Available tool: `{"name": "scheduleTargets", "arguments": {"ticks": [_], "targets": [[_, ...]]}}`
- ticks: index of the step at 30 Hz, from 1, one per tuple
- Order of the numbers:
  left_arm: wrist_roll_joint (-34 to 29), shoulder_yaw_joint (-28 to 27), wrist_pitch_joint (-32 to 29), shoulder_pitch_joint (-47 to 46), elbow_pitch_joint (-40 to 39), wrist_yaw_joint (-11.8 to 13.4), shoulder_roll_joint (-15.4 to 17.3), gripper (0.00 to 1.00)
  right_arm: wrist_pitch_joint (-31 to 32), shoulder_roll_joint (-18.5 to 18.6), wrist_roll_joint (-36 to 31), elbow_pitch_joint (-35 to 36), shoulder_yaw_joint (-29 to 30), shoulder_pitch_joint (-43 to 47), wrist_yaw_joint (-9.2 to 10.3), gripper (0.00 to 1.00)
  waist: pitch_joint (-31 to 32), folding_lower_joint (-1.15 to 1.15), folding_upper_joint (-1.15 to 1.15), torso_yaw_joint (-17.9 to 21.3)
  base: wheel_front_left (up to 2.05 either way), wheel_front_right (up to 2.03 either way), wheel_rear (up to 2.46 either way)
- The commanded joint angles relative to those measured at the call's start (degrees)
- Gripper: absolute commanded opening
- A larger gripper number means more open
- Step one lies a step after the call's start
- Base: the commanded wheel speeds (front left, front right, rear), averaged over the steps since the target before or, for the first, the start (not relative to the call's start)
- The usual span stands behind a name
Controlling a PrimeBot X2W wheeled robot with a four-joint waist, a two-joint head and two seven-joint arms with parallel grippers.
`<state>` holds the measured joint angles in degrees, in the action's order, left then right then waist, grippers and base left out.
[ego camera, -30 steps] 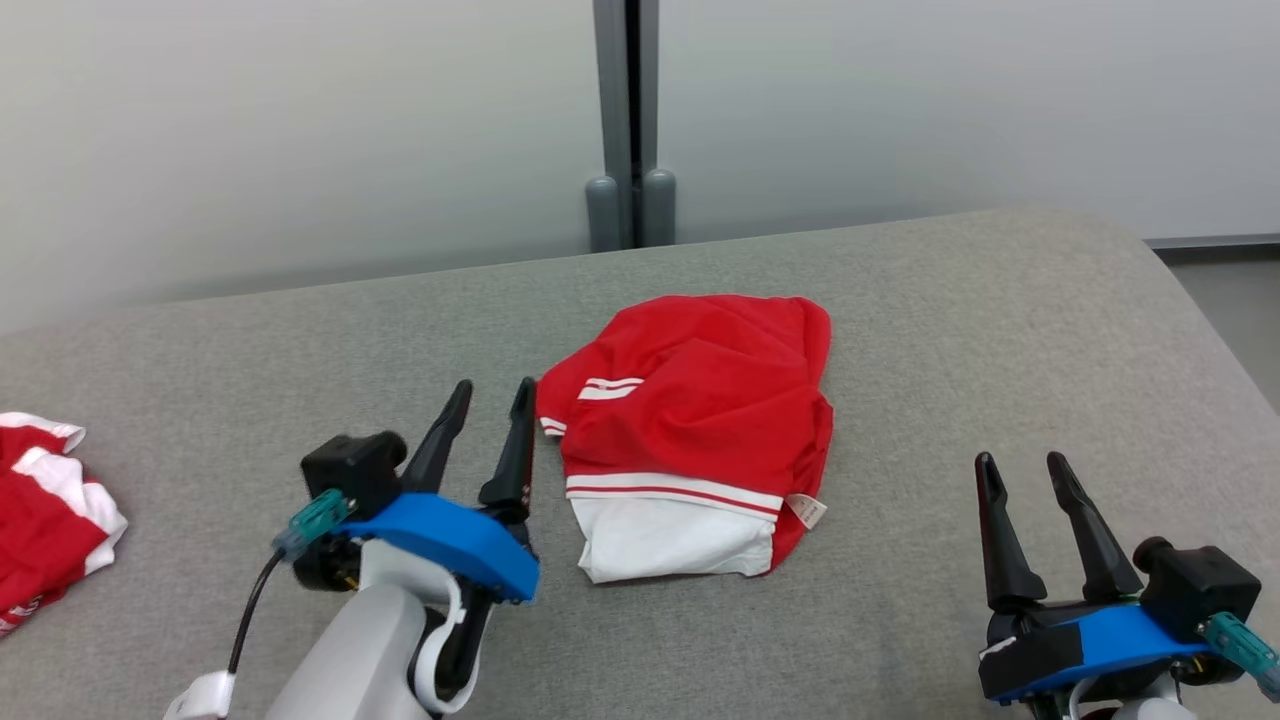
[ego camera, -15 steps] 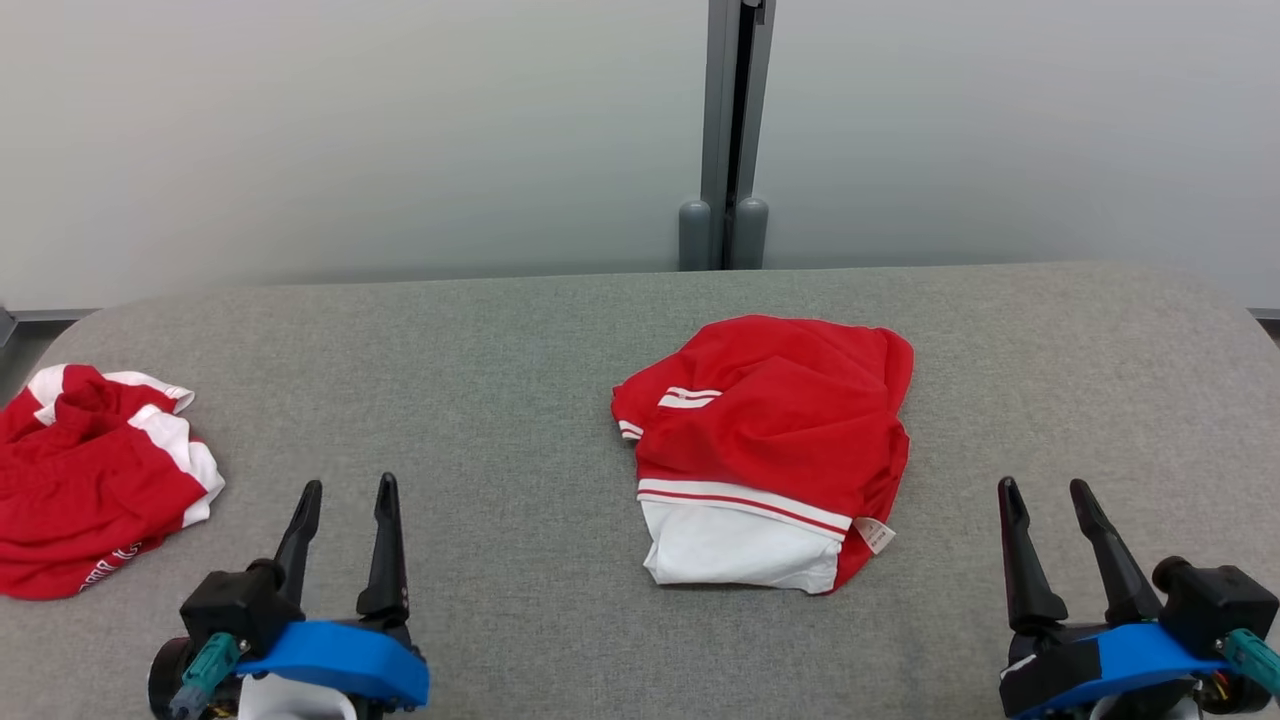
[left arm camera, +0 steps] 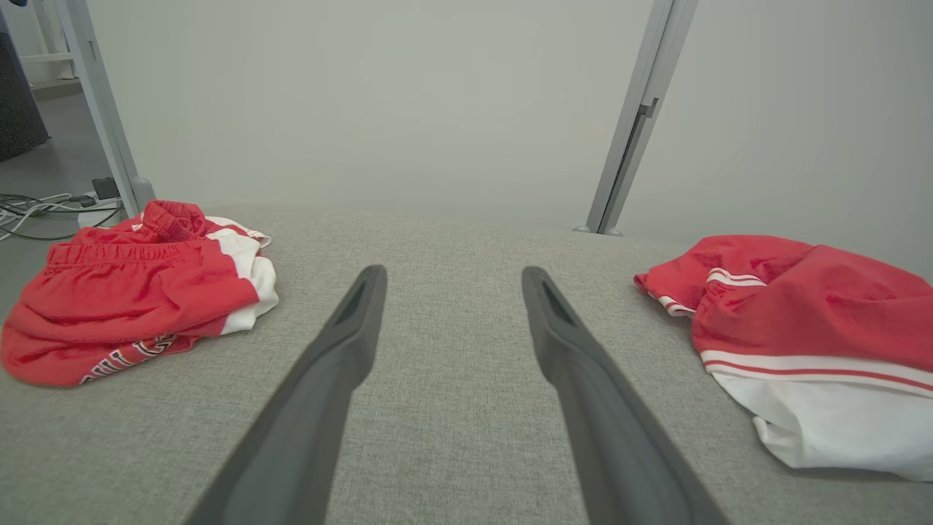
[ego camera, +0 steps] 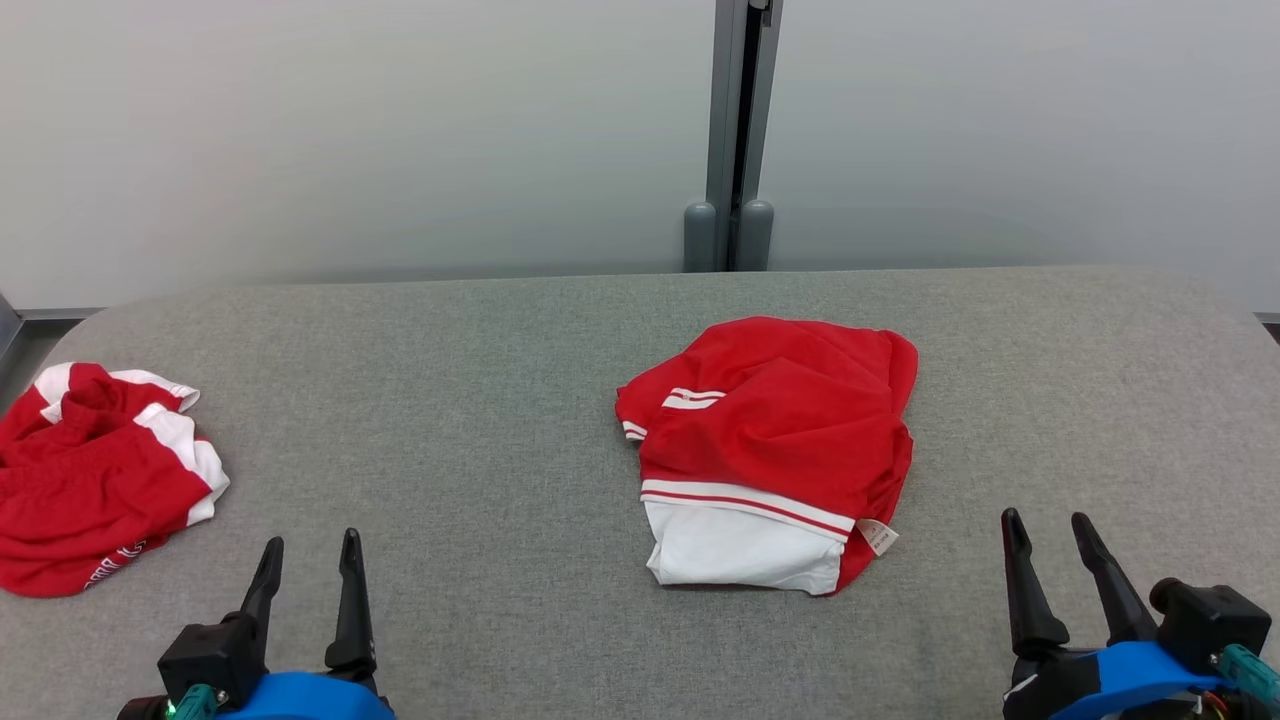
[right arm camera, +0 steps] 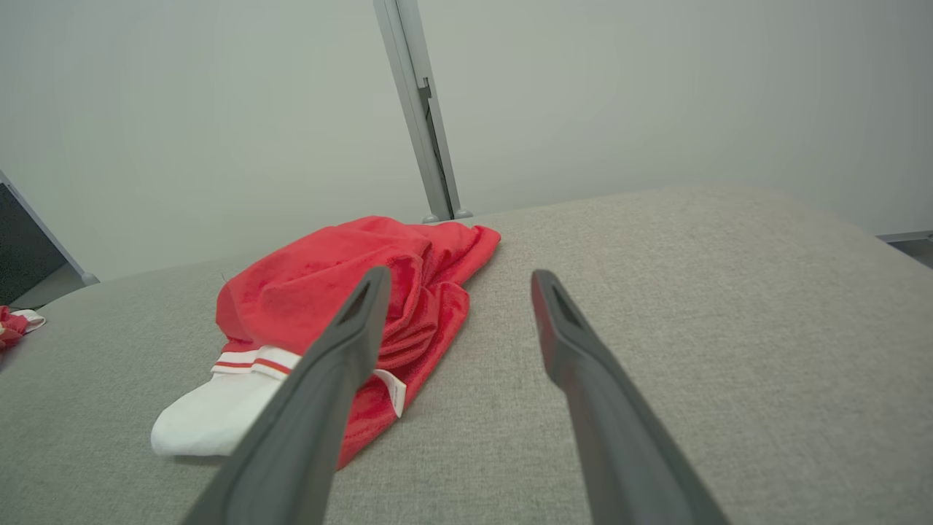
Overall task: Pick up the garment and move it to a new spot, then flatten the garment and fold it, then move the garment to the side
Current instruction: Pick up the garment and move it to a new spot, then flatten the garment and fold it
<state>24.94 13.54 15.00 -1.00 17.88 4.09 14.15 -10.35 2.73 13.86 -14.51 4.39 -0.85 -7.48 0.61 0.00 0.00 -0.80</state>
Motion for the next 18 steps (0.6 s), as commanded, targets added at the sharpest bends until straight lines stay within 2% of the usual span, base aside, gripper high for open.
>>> {"name": "scheduleTargets", "arguments": {"ticks": [1,18], "targets": [[-0.29,-0.31,0.26,0.76,-0.34,0.37,0.09,1.00,-0.19,0.28,0.61,-0.16,0.17,0.77,-0.03,1.00,0.01,0.00,0.00,-0.03,0.00,0.00,0.00],[0.35,-0.31,0.27,0.43,-1.98,0.71,0.48,1.00,-1.12,0.29,1.14,-1.26,-0.35,-0.62,-0.03,1.00,-0.85,0.00,0.00,-0.08,0.00,0.00,0.00]]}}
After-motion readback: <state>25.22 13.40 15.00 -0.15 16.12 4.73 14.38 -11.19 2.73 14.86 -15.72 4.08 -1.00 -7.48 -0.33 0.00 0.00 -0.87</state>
